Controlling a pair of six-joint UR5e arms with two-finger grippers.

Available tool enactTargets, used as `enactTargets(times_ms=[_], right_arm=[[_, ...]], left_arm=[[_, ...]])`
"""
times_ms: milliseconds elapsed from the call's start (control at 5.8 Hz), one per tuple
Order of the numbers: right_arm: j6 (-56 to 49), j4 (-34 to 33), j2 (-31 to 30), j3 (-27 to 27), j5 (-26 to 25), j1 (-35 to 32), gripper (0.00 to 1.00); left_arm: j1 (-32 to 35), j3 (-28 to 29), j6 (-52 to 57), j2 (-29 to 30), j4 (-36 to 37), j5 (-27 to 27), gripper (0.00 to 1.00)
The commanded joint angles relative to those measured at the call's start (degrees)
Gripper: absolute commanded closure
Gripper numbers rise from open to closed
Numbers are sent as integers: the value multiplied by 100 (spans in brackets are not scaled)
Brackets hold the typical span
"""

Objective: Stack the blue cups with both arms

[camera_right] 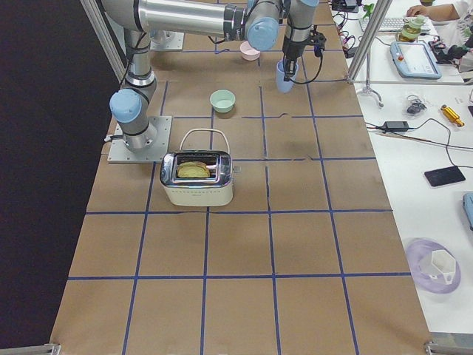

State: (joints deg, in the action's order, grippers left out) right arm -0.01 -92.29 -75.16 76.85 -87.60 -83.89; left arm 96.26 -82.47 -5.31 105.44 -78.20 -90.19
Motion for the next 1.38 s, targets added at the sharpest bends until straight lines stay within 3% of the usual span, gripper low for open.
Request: enactTargets(times_ms=[0,345,690,1207], right_arm=[[1066,-410,114,-29,-3,-729,94],[2648,-457,727,-798,-3,-1749,94],[3469,-474,1238,-1328,-12,-2261,94],[3525,-825,1767,-1348,-29,-2325,94]], left_arm=[[-632,-812,818,-1144,-447,1,0],[-564,-430,699,-1412,-986,27,0],[-538,-331,436,-1342,-1389,-34,0],[-520,-366,426,-1342,-1365,19,0]])
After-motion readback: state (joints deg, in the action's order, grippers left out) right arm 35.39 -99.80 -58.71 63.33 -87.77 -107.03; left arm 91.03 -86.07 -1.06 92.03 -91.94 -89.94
